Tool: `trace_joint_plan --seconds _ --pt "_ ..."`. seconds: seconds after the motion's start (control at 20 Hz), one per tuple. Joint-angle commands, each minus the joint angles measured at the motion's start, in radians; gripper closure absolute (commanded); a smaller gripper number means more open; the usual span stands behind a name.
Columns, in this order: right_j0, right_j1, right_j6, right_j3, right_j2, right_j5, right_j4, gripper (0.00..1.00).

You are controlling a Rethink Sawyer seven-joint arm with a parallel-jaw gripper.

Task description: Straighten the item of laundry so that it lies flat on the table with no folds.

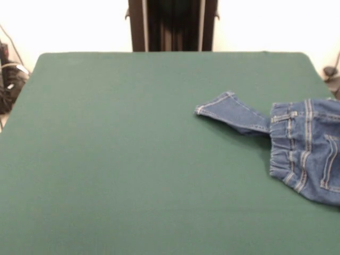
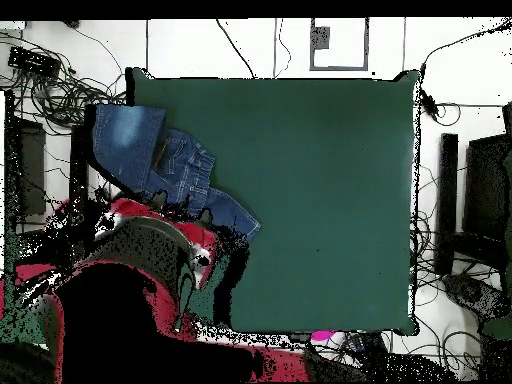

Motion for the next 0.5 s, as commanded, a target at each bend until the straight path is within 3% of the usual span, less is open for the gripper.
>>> trace_joint_plan --seconds 0.05,0.5 --pt "0.029 0.045 -0.021 0.357 0.056 -0.093 0.0 0.0" --pt "0.04 0.05 0.047 0.488 0.068 -0.277 0.028 0.0"
